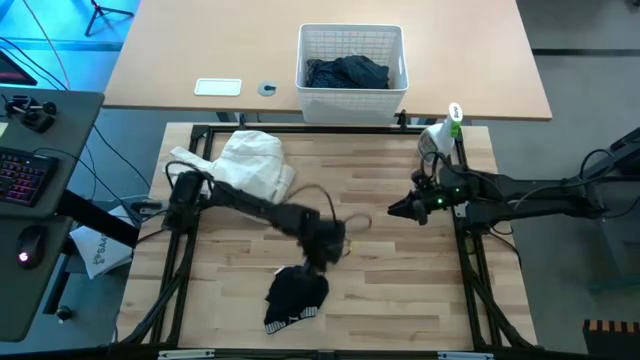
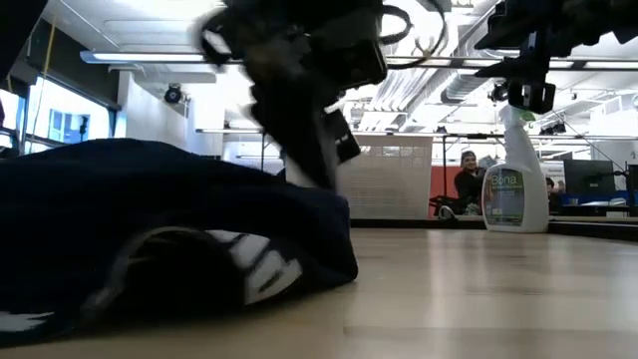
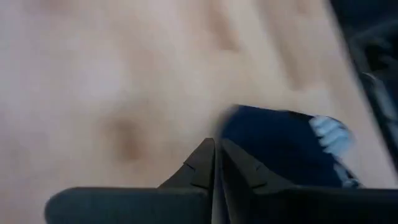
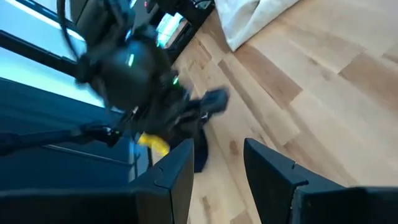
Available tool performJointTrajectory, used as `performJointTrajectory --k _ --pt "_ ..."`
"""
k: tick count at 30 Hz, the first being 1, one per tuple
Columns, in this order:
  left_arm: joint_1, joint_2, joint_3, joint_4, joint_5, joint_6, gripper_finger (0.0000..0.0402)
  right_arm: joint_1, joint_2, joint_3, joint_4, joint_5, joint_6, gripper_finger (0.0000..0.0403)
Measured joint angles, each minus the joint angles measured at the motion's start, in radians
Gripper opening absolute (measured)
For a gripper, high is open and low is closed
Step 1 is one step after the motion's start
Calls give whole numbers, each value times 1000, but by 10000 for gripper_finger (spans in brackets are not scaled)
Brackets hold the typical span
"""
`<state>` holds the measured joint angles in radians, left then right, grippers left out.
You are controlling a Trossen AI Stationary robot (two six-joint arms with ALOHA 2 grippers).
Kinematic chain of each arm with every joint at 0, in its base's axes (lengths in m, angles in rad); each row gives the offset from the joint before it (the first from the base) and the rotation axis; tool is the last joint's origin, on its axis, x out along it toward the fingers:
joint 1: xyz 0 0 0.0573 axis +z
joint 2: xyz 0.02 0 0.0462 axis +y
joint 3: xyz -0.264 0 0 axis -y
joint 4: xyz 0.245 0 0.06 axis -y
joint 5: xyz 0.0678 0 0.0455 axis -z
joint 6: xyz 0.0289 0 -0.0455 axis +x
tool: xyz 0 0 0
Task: Fold laundry
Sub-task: Fold the blue underwear
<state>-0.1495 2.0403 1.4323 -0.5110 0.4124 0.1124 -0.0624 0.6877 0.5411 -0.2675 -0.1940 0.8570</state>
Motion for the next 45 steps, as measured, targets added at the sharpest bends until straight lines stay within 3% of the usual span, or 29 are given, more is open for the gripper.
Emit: performJointTrajectory --k 7,13,16,20,26,31,37,45 --pt "144 -171 151 -69 -212 -14 2 0 -16 0 14 17 35 134" --pt "149 -299 159 -168 -118 16 10 0 -13 0 55 59 33 134" --pt "99 -273 154 -299 -56 97 29 0 -13 0 55 104 33 134" --pt "20 -200 154 -341 30 124 77 0 -13 0 55 119 17 134" --pt "-71 -45 154 -246 1 -45 161 0 -13 0 39 96 -10 134" --pt "-109 70 154 -227 -82 -200 191 0 -13 0 31 42 -20 134" --pt "-123 100 155 -162 -89 -216 157 3 -13 0 21 -51 -28 134" --pt "-101 121 156 -240 -130 -108 12 82 -14 0 17 -55 -50 134"
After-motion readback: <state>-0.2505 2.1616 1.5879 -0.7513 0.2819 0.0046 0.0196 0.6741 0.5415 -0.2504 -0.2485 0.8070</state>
